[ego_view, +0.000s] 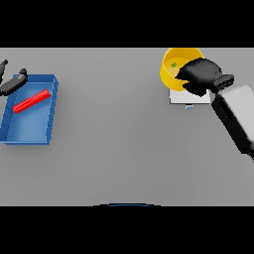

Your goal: Pick up the red beaker and tilt it to pour out 1 green nut into yellow bowl. Pick up the yellow bowl and place it on the metallic measuring scale.

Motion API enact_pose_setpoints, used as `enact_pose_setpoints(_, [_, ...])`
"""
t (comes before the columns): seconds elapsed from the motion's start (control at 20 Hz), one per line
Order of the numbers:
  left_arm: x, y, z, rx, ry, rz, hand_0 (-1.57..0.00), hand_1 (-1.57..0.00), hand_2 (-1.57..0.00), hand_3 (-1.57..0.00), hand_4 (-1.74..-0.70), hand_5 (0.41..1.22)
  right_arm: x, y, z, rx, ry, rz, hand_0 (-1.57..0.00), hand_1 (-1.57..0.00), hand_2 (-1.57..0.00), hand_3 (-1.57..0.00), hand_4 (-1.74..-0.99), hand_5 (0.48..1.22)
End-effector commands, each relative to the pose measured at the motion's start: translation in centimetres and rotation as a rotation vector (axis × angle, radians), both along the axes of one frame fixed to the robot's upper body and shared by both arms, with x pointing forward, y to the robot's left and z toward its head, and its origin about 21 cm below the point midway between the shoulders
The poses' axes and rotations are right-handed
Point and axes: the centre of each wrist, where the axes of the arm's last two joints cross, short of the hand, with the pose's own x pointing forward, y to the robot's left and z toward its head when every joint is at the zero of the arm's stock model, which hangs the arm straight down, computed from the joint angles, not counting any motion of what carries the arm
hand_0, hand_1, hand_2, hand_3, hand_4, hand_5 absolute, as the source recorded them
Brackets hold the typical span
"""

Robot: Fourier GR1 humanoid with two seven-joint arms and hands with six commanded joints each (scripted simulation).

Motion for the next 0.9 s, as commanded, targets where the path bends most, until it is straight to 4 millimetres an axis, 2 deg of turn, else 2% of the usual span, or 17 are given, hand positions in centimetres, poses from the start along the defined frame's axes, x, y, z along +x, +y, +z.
enact_pose_setpoints(0.0, [0.0,-0.2,0.6,-0.005,-0.011,-0.005,0.0,0.0,0.0,0.0,-0.85,0.761,0.3,-0.5,-0.1,0.008,0.002,-0.015,-1.57,-1.57,-1.55,-1.15,-1.741,1.221])
enact_pose_setpoints(0.25, [-0.4,-0.3,-0.1,-0.002,0.022,0.012,0.0,0.0,0.0,0.0,-0.86,0.784,1.6,-2.6,-2.4,0.022,0.017,-0.095,-1.57,-1.57,-1.48,-1.21,-1.741,1.221])
enact_pose_setpoints(0.45, [-0.3,-0.6,-0.3,0.019,0.018,0.005,0.0,0.0,0.0,0.0,-0.86,0.804,2.2,-3.2,-3.6,0.029,0.042,-0.126,-1.57,-1.57,-1.4,-1.34,-1.741,1.221])
enact_pose_setpoints(0.65, [-0.1,-0.5,-0.1,0.017,0.029,0.016,0.0,0.0,0.0,0.0,-0.85,0.802,2.2,-3.6,-5.0,0.032,0.064,-0.145,-1.57,-1.57,-1.38,-1.39,-1.741,1.221])
enact_pose_setpoints(0.85, [0.1,-0.5,-0.2,0.009,0.025,0.001,0.0,0.0,0.0,0.0,-0.84,0.783,2.4,-4.0,-5.0,0.036,0.085,-0.142,-1.57,-1.57,-1.37,-1.45,-1.741,1.221])
